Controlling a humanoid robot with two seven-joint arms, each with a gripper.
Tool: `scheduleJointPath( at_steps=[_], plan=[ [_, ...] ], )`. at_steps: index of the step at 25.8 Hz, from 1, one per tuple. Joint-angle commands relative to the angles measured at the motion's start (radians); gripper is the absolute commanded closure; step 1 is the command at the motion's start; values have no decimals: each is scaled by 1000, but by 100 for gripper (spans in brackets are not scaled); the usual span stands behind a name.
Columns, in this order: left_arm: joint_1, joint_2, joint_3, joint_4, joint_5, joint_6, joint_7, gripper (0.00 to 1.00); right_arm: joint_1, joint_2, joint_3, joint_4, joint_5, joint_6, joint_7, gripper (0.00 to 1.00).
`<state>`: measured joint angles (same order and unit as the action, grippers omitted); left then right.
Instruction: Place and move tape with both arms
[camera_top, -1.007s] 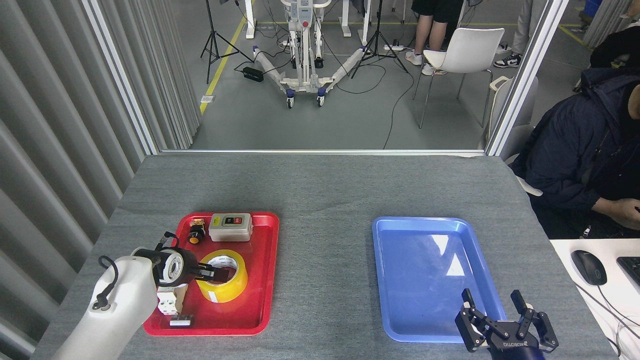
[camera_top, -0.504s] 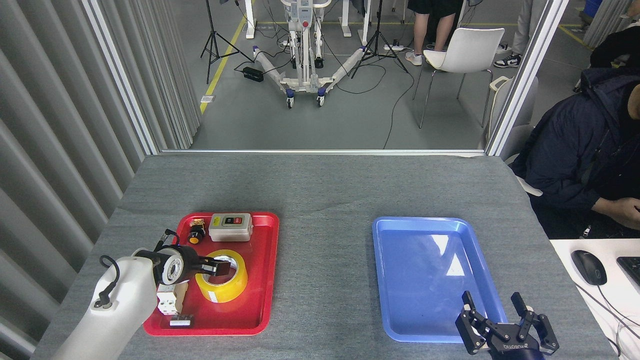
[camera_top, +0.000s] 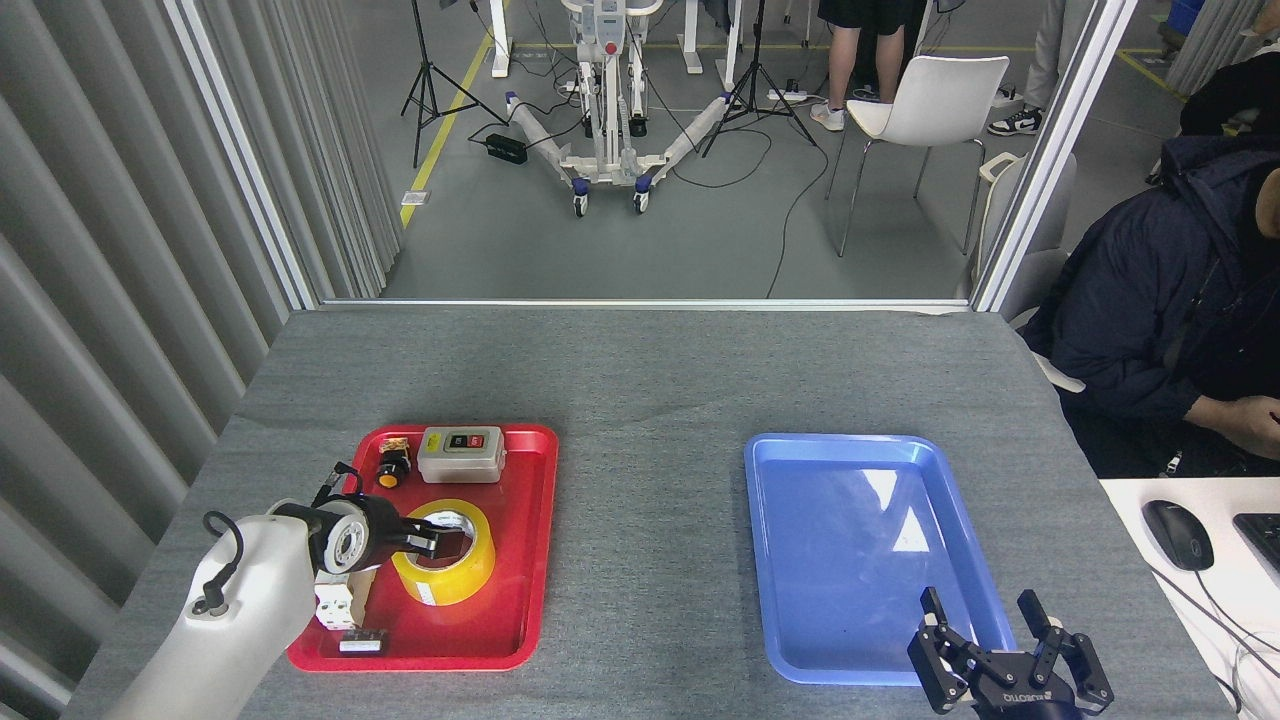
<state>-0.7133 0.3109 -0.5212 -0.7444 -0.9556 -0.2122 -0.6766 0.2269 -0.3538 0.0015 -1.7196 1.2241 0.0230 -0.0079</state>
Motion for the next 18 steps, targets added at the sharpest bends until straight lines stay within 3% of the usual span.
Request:
scheduleJointPath(
  at_steps=[1,6,13,18],
  plan=[
    [0,0,0,0,0,-9,0,16,0,6,0,0,0,-1,-1,0],
    [0,-1,0,14,0,-10,6,25,0,13,0,2,0,-1,-1,0],
    [0,0,1,25,-2,-10,31,27,-1,19,0,0,0,0,-3,0],
    [0,5,1,25,-2,-10,63,35,-1,18,2,-3,2,0,-3,0]
  ],
)
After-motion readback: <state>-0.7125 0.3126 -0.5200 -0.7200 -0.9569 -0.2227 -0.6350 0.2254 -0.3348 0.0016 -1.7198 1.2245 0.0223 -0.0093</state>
